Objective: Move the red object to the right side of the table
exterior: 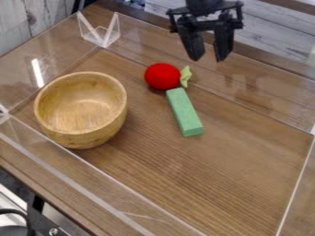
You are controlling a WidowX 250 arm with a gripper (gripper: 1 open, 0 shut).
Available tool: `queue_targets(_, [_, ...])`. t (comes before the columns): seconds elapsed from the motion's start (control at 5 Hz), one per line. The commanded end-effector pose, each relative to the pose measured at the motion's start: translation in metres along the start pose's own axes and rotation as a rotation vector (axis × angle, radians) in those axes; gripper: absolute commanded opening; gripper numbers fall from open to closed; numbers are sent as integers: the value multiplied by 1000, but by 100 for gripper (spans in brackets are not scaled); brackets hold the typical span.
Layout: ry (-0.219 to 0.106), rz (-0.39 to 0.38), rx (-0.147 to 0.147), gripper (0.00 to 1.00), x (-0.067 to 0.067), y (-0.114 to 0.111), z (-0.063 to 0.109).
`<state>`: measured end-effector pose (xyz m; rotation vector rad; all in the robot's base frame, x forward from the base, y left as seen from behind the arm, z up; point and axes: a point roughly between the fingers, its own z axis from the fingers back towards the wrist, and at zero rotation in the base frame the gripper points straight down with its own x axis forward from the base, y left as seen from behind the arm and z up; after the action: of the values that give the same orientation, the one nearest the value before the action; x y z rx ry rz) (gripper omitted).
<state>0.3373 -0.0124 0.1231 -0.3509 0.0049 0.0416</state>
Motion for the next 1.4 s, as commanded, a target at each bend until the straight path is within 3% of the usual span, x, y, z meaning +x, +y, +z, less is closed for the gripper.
queue_targets(0.0, [-84, 61, 22, 100, 12, 4, 8])
queue_targets(0.2, [-120, 160, 39, 100, 19, 21, 4])
queue_targets(0.6, [-164, 272, 65, 100, 16, 53, 17])
queue_targets(1.0, [-156, 334, 108, 100, 19, 79, -21])
queue_targets(1.2, [-158, 391, 127, 100, 19, 92, -31])
